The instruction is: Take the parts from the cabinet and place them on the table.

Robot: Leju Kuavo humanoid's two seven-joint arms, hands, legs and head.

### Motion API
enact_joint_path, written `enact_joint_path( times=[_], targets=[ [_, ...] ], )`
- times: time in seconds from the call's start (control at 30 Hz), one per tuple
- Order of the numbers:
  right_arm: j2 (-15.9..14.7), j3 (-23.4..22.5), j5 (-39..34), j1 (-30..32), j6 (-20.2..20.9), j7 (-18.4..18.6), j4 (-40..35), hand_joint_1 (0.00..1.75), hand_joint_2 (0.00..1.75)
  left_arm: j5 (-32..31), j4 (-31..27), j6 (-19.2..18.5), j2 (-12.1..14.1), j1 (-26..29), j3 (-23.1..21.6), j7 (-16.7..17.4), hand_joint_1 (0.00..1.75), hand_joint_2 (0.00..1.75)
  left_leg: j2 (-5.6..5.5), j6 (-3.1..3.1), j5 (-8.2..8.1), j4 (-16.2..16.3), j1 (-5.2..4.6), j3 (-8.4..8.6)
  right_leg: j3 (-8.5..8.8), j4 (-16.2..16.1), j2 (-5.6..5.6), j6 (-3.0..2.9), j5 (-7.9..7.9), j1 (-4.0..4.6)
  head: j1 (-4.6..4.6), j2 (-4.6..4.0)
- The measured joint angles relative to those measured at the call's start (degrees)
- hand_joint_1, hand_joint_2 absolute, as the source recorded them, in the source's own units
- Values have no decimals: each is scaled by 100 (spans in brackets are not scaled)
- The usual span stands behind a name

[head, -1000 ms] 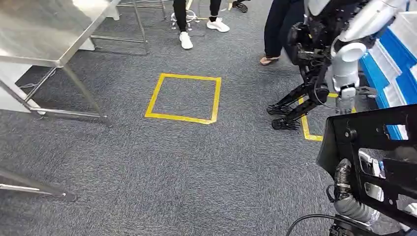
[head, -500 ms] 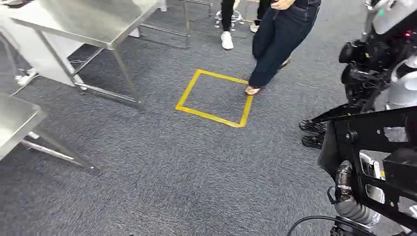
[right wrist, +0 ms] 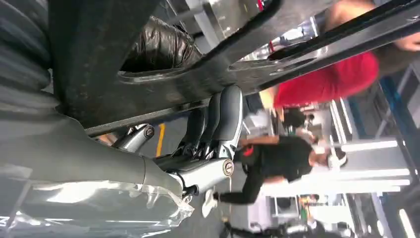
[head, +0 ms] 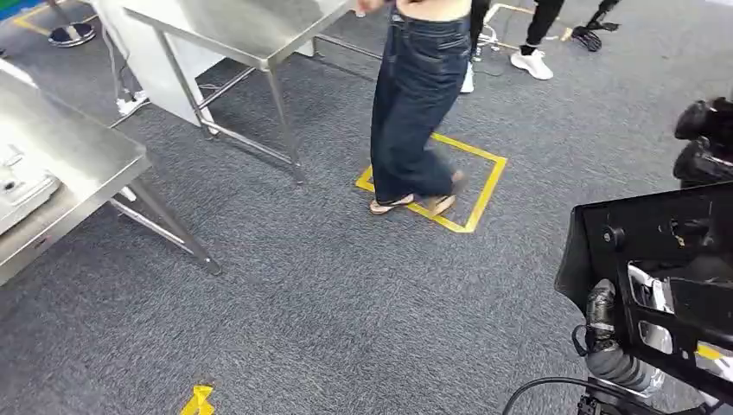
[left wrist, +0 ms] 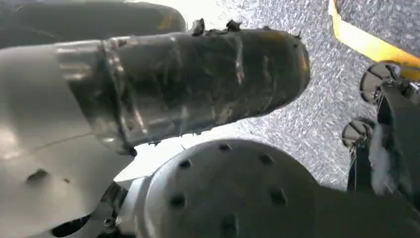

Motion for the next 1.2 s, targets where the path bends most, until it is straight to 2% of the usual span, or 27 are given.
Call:
enact_joint_path(
  times=[0.03, 0.13, 0.17, 0.2, 0.23, 0.3, 0.33, 0.37, 0.4, 0.43, 0.47, 0.5, 0.53, 0.6, 0.63, 0.67, 0.7, 0.73, 0.8, 0.83, 0.87, 0.93, 0.97, 1.0, 1.03, 1.07, 1.2],
  targets=[
    [-4, -5, 0, -11, 0, 0, 0, 175, 175, 0, 0, 0, 0, -12, 2, 0, 0, 0, -143, 83, 51, 10, 6, -33, -5, 16, -49, 26, -6, 2, 22, 0],
    [-2, 2, 4, -13, 0, 0, -6, 175, 175, 0, 0, 2, 0, 1, 2, 4, 0, 0, -369, 177, 89, -6, 17, -75, 28, 10, -262, 101, -24, 0, 22, 0],
    [-4, -2, 4, -24, 2, 0, -7, 175, 175, 0, 0, 2, 0, 7, 2, 4, 0, 0, -428, 212, 119, -26, 55, -61, -9, 61, -70, 152, -94, -17, 37, 0],
    [-2, 0, 6, -23, 0, 0, -7, 175, 175, 0, 0, 2, -2, 4, 2, 2, 0, 0, -487, 240, 139, -25, 70, -77, -96, 290, 312, 183, -270, -33, 50, 0],
    [-7, -5, 6, -18, 0, -4, -7, 175, 175, 0, 0, 13, -37, -7, 2, 2, 0, 0, -555, 267, 157, -25, 70, -101, -311, 787, 530, 203, -540, -56, 63, 0],
    [-9, -5, 4, 8, 2, -2, 0, 175, 175, 0, 0, 11, -66, -17, 2, 4, 0, 0, -724, 283, 190, -17, 60, -155, -772, 1770, 627, 222, -928, -79, 63, 0],
    [-9, 0, 4, 14, 0, -2, 7, 175, 175, 0, 0, 11, -83, -17, 2, 4, 0, 0, -815, 277, 202, -10, 57, -172, -894, 1988, 629, 222, -944, -83, 59, 0],
    [-9, -2, 4, 14, 0, -2, 11, 175, 175, 0, 0, 11, -87, -12, 2, 4, 0, 0, -903, 270, 211, -6, 56, -177, -867, 1904, 632, 207, -827, -82, 61, 0],
    [-9, -2, 4, 13, 0, -2, 11, 175, 175, 0, 0, 11, -87, -6, 2, 4, 0, 0, -992, 258, 221, -1, 56, -180, -713, 1557, 649, 182, -594, -82, 63, 0],
    [-9, -5, 4, 8, 0, -2, 11, 175, 175, 0, 0, 11, -87, -3, 2, 4, 0, 0, -1088, 243, 231, 5, 57, -178, -456, 1010, 717, 149, -297, -82, 61, 0],
    [-9, -5, 4, 3, 0, -2, 11, 175, 175, 0, 0, 9, -87, -6, 2, 4, 0, 0, -1171, 226, 242, 7, 63, -179, -216, 502, 854, 112, -66, -83, 63, 0],
    [-9, -5, 4, -2, 2, -2, 11, 175, 175, 0, 0, 4, -87, -13, 0, 4, 0, 0, -1235, 192, 259, 15, 47, -207, -82, 183, 1118, 78, -29, -78, 63, 0],
    [-9, -5, 6, -8, 0, -4, 4, 175, 175, 0, 0, 0, -87, -27, -2, 4, 0, 0, -1318, 166, 267, 41, 42, -256, -44, 29, 1090, 81, -52, -104, 59, 0],
    [-9, -5, 6, -11, 0, 0, 7, 175, 175, -2, 0, -2, -87, 1, 0, 4, 0, 0, -1433, 83, 316, 9, 85, -304, -64, 69, 977, 61, -43, -65, 61, 0],
    [-9, -2, 6, -15, 0, -2, 7, 175, 175, -2, 0, -2, -87, 32, 0, 4, 0, 0, -1521, 32, 345, -11, 91, -322, -37, 32, 893, 15, -12, -65, 54, 0],
    [-4, -2, 4, -30, 2, -2, 6, 175, 175, -2, 2, 0, -87, 45, 0, 9, 0, 0, -1336, 37, 293, 50, 84, -330, -8, -40, 797, -34, 45, -103, 46, 0],
    [-4, 0, 2, -16, 2, 0, 4, 175, 175, -2, 4, 9, -87, 42, 0, 11, 0, 0, -988, 25, 110, 240, 47, -421, -3, -65, 731, -60, 63, -89, 42, 0],
    [-4, -2, 2, -11, 2, -2, -2, 175, 175, -2, 4, 11, -85, 36, 0, 4, 0, 0, -799, 6, -148, 623, 53, -593, -10, -69, 656, -88, 74, -84, 19, 0],
    [-4, 0, 0, 3, 2, -2, -2, 175, 175, -2, 4, -7, -26, 24, 0, 7, 0, 0, -650, -25, -589, 1546, 60, -981, -22, -69, 492, -90, 75, -71, 20, 0],
    [-4, 0, 2, 6, 2, -2, 0, 175, 175, -2, 4, -11, 4, 25, 0, 13, 0, 0, -631, -42, -682, 1874, 64, -1101, -27, -68, 395, -90, 74, -71, 17, 0],
    [-4, 0, 0, 7, 2, -2, 2, 175, 175, -2, 4, -15, 24, 25, 0, 13, 0, 0, -619, -52, -623, 1869, 71, -1063, -26, -67, 309, -89, 74, -72, 17, 0],
    [-4, 0, 0, 7, 2, 0, 2, 175, 175, -11, 4, -22, 33, 34, 0, 13, 0, 0, -547, -57, -232, 1115, 76, -606, -13, -64, 160, -73, 63, -73, 17, 0],
    [-2, 0, 0, 6, 2, 0, 2, 175, 175, -17, 4, -22, 33, 32, 0, 13, 0, 0, -427, -46, -30, 587, 72, -291, 1, -57, 97, -54, 51, -73, 15, 0],
    [-2, 0, 2, 6, 2, 0, 0, 175, 175, -28, 4, -22, 33, 19, -2, 13, 0, 0, -93, -14, 59, 132, 48, -10, 14, -42, 33, -26, 32, -53, 13, 0],
    [-4, -7, 2, 12, 2, 0, -2, 175, 175, -31, 4, -22, 33, -10, -2, 13, 0, 0, -62, 13, 5, -45, 1, 31, -5, 25, -25, 25, -4, -16, 4, 0],
    [-7, -13, 0, 10, 2, 2, -2, 175, 175, -33, 4, -26, 33, -23, -2, 11, 0, 0, -111, 59, 25, 11, 8, -2, -10, 6, -59, 49, 9, -15, 28, 0],
    [-7, -13, 0, 10, 2, 2, -2, 175, 175, -33, 4, -26, 33, -23, -2, 11, 0, 0, -114, 60, 26, 10, 8, -4, -9, 5, -63, 51, 10, -15, 28, 0]
  ],
)
